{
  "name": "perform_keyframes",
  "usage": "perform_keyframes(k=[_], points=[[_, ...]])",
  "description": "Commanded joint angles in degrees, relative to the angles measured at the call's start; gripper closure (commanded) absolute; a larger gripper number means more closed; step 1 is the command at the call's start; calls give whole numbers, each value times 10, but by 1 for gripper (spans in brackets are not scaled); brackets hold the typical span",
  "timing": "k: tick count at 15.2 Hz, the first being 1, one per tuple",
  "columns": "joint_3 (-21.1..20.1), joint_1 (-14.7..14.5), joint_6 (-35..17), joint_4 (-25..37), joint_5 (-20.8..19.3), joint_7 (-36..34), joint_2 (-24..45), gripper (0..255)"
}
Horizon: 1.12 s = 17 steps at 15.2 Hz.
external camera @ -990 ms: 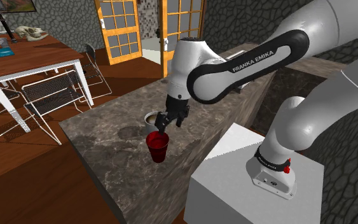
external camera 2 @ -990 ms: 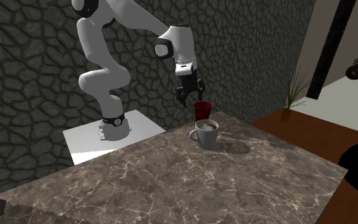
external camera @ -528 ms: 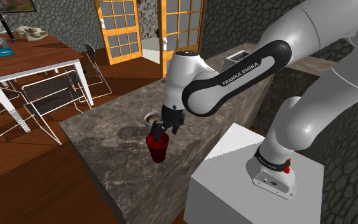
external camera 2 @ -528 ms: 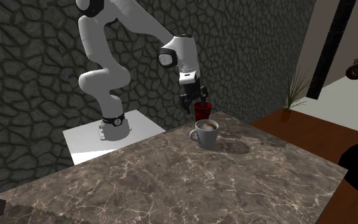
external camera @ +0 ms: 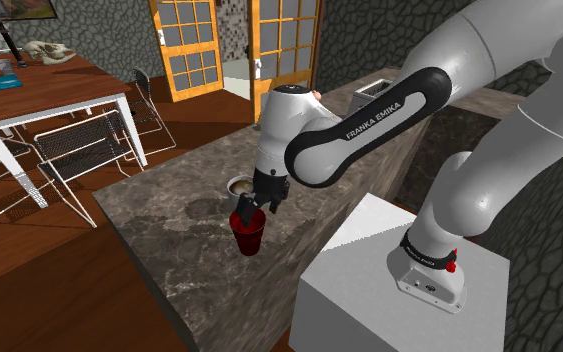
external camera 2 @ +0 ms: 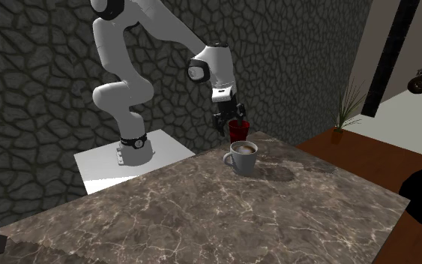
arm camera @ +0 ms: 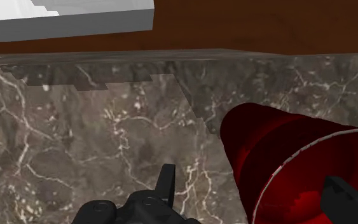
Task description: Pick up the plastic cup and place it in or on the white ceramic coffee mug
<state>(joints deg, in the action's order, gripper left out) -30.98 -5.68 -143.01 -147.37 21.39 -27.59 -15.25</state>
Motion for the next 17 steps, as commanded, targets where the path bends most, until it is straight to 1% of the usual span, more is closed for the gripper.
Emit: perform_keyframes(k=[1,10,17], points=[[0,0,0,0,0,0,0,255],[0,0,0,0,0,0,0,255],[13,-2,65,25,1,-1,-41,255]])
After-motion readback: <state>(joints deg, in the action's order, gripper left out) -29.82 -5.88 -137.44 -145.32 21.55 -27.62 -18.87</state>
